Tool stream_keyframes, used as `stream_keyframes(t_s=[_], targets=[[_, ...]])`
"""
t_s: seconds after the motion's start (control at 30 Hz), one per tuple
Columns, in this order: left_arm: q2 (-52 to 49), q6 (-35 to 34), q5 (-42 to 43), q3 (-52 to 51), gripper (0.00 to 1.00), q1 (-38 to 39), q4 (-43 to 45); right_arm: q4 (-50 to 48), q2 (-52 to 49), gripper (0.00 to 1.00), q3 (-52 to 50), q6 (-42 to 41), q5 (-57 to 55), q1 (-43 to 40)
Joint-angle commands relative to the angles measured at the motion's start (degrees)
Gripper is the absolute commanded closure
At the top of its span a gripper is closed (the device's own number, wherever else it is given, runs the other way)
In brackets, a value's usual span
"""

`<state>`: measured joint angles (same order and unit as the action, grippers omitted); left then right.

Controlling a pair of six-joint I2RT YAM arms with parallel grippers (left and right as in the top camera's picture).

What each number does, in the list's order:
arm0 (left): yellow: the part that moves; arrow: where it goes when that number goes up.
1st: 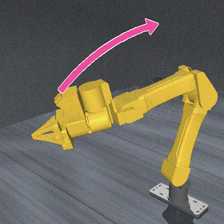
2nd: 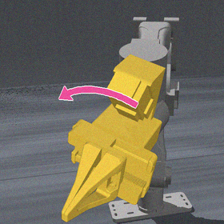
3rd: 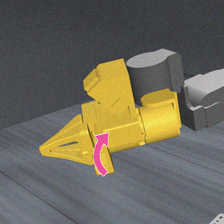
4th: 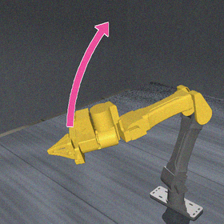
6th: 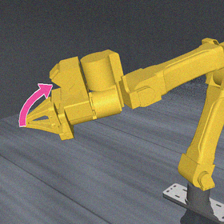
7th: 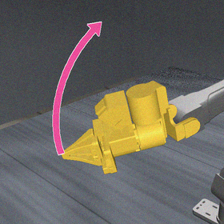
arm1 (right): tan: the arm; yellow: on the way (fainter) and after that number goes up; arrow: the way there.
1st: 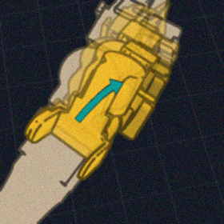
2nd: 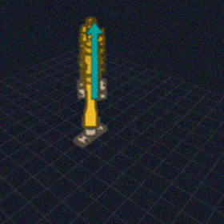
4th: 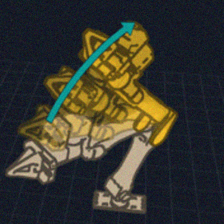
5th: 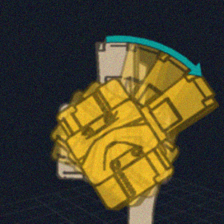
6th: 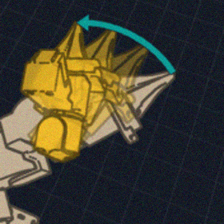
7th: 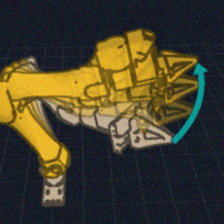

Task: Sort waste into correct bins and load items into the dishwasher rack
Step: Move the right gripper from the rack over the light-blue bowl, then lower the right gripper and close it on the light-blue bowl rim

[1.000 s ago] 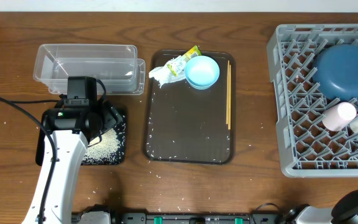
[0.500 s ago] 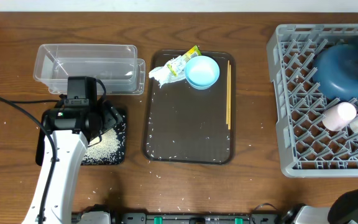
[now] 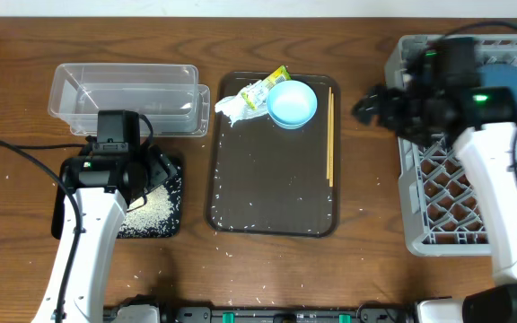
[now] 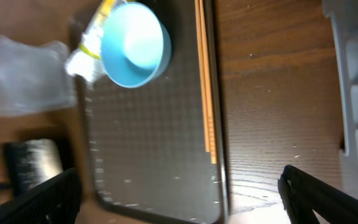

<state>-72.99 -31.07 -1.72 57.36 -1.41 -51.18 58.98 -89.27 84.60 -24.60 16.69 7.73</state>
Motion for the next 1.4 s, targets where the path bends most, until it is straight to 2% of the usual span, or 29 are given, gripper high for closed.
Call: stream_keyframes(t_s=[0.0, 0.13, 0.3, 1.07, 1.37], targets=[[-0.26, 0.76, -0.7, 0.9, 0.1, -0.28, -0.22, -0.96, 1.42, 0.01, 0.13, -1.73, -10.51, 5.49], [-0.26, 0.76, -0.7, 0.9, 0.1, -0.28, -0.22, -2.8, 1.42, 0.01, 0.13, -1.73, -10.47, 10.86], [-0.26, 0.76, -0.7, 0.9, 0.1, -0.28, -0.22, -3.96, 1.42, 0.01, 0.13, -1.73, -10.45, 13.66], [-0.26, 0.76, -0.7, 0.9, 0.1, -0.28, -0.22, -5.55, 0.81, 0.01, 0.02, -1.73, -10.51, 14.03], [-0.26, 0.79, -0.7, 0.9, 0.1, -0.28, -0.22, -8.22, -2.38, 0.01, 0.02, -1.77, -10.47, 15.69]])
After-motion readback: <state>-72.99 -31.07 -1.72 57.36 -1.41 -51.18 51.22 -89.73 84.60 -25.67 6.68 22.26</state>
